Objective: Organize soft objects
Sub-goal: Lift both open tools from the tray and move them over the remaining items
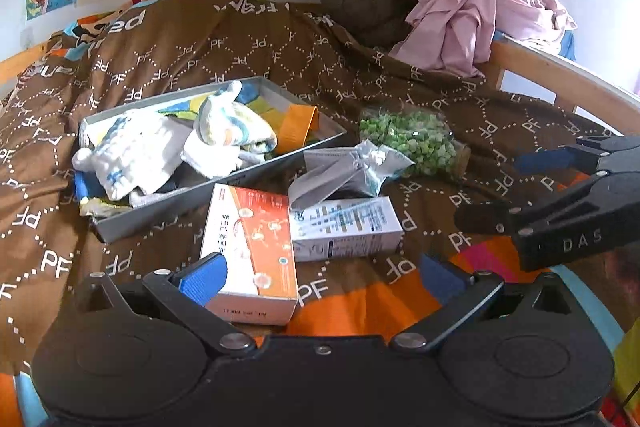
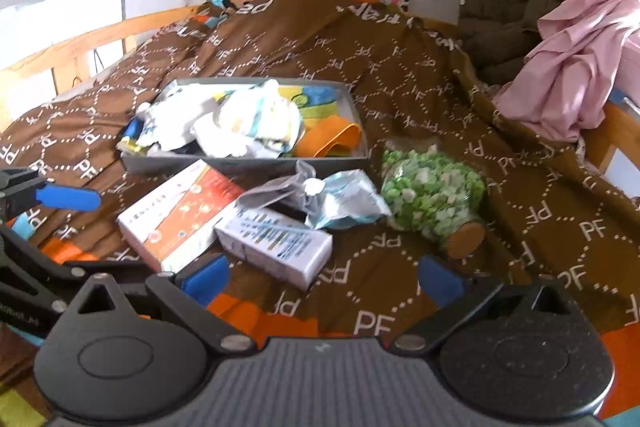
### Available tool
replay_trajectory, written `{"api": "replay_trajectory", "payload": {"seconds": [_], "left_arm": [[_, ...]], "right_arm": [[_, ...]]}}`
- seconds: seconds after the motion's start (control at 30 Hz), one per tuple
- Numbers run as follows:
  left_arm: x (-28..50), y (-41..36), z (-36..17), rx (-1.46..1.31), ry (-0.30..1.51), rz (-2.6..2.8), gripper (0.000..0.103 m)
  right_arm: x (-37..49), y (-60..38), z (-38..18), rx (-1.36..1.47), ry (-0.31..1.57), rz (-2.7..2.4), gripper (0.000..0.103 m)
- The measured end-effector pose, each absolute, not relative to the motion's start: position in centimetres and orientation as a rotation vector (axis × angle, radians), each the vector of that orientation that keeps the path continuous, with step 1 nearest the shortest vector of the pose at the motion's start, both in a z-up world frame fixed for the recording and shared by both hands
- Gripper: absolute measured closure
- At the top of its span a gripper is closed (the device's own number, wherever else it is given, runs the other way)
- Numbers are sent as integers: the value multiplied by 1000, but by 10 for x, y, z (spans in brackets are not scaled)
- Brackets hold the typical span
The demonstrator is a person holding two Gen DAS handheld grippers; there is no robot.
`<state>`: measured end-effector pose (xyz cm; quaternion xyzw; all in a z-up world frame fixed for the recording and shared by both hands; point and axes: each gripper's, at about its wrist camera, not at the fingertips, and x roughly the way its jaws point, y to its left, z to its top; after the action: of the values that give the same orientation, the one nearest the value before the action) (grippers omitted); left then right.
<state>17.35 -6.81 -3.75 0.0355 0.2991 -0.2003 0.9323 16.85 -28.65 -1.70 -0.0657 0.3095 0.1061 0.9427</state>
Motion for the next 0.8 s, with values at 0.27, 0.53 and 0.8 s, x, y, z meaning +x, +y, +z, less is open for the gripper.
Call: {"api": "replay_trajectory", "payload": {"seconds": [0.27,0.53,0.8], "left_arm": [[176,-64,-44,72,627,-389,1],[181,-60,-48,74,630,-364,1],[190,-60,-49,63,616,-353,1]], "right_arm": [[170,-283,-28,-133,666,226,0],[172,-279,-35,-139,683,235,0],[181,-277,-37,-133,679,235,0]]}}
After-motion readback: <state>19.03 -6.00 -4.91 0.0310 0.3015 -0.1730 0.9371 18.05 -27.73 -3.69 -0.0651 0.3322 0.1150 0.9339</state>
